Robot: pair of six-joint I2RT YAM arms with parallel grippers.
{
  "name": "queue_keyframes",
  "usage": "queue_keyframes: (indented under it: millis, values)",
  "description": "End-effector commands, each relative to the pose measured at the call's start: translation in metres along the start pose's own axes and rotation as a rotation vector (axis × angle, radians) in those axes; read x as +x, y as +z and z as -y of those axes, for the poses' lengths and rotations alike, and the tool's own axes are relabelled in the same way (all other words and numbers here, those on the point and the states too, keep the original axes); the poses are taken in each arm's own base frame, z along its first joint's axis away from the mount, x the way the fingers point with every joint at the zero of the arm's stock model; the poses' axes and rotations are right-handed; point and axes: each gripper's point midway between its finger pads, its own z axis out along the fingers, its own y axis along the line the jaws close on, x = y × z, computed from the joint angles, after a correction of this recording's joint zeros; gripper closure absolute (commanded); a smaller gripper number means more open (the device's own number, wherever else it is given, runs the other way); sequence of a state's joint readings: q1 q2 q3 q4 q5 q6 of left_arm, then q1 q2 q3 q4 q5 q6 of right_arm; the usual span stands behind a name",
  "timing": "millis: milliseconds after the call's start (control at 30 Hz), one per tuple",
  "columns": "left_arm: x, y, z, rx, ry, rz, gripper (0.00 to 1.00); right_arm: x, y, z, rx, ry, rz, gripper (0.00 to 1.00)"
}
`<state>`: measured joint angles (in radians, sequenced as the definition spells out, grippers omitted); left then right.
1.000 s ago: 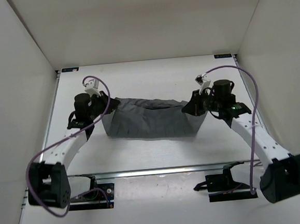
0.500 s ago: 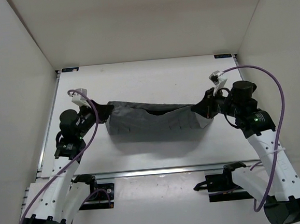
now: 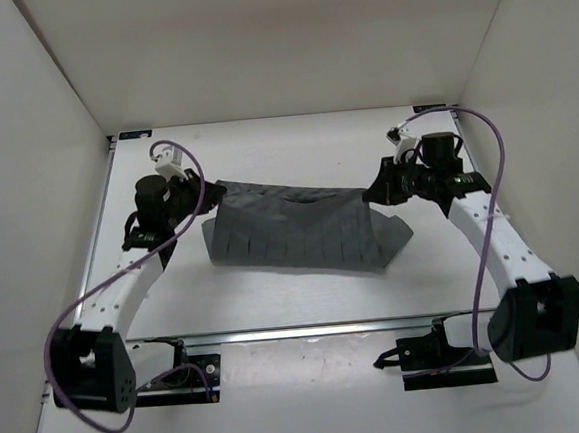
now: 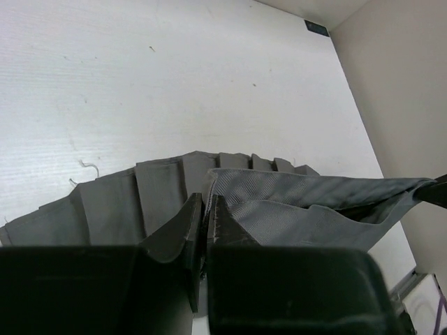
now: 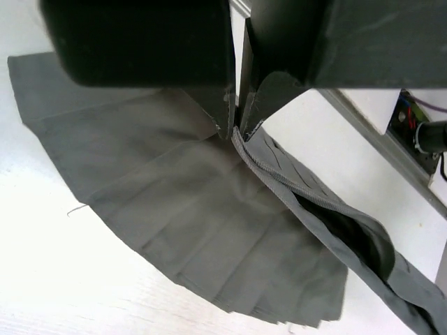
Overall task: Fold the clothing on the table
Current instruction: Fold the skirt
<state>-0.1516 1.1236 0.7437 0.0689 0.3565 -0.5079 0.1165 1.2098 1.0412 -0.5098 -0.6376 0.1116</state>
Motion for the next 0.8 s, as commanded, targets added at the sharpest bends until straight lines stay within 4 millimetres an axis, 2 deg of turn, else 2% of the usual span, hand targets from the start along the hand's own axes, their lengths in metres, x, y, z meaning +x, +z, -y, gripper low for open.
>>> queue_keyframes:
  millis: [0,67,167,200,267,300,333,367,400,433,500,533,567,633,667,733,767]
  values:
    - [-0.034,0.022,-0.005,0.005,0.037,0.08,1.0,-0.048,0.017,0.022,0.03,-0.055,0.093,1.0]
    - [-0.031,0.044,-0.021,-0.017,0.036,0.054,1.0,-0.06,0.032,0.037,0.04,-0.039,0.105,1.0]
    - [-0.019,0.072,-0.039,-0.034,0.017,0.007,1.0,-0.056,0.069,0.072,0.062,0.031,0.056,1.0]
    - [-0.013,0.083,-0.05,-0.057,0.013,-0.01,1.0,-0.062,0.073,0.082,0.084,0.045,0.062,1.0]
    - [-0.008,0.101,-0.06,-0.062,-0.001,-0.033,1.0,-0.049,0.098,0.11,0.129,0.093,0.017,1.0]
    - [-0.004,0.115,-0.067,-0.067,-0.01,-0.053,1.0,-0.057,0.1,0.113,0.13,0.101,0.031,1.0]
    - [-0.013,0.124,-0.064,-0.053,-0.006,-0.045,0.94,-0.048,0.113,0.126,0.144,0.132,0.004,1.0]
    - [-0.002,0.135,-0.077,-0.068,-0.024,-0.078,0.69,-0.051,0.123,0.138,0.161,0.142,-0.002,0.93]
    - [-0.004,0.147,-0.08,-0.051,-0.05,-0.086,0.59,-0.061,0.129,0.139,0.171,0.125,0.003,0.76]
    - [-0.007,0.156,-0.081,-0.033,-0.08,-0.085,0.52,-0.054,0.138,0.152,0.21,0.136,-0.019,0.7]
    - [-0.016,0.157,-0.085,-0.024,-0.119,-0.053,0.46,-0.074,0.146,0.163,0.282,0.088,-0.001,0.52]
    - [-0.015,0.154,-0.088,-0.03,-0.132,-0.055,0.45,-0.088,0.142,0.162,0.302,0.068,0.018,0.45]
    - [-0.024,0.147,-0.093,-0.056,-0.126,-0.032,0.42,-0.089,0.14,0.165,0.337,0.068,0.017,0.43]
    - [-0.014,0.133,-0.1,-0.135,-0.148,-0.066,0.4,-0.093,0.133,0.16,0.372,0.062,0.021,0.4]
    - [-0.015,0.127,-0.103,-0.168,-0.154,-0.069,0.39,-0.097,0.123,0.16,0.384,0.065,0.034,0.4]
    - [-0.006,0.101,-0.11,-0.265,-0.162,-0.106,0.39,-0.076,0.115,0.151,0.375,0.098,0.005,0.42]
    - [-0.002,0.09,-0.11,-0.29,-0.158,-0.113,0.39,-0.079,0.108,0.142,0.358,0.102,0.027,0.44]
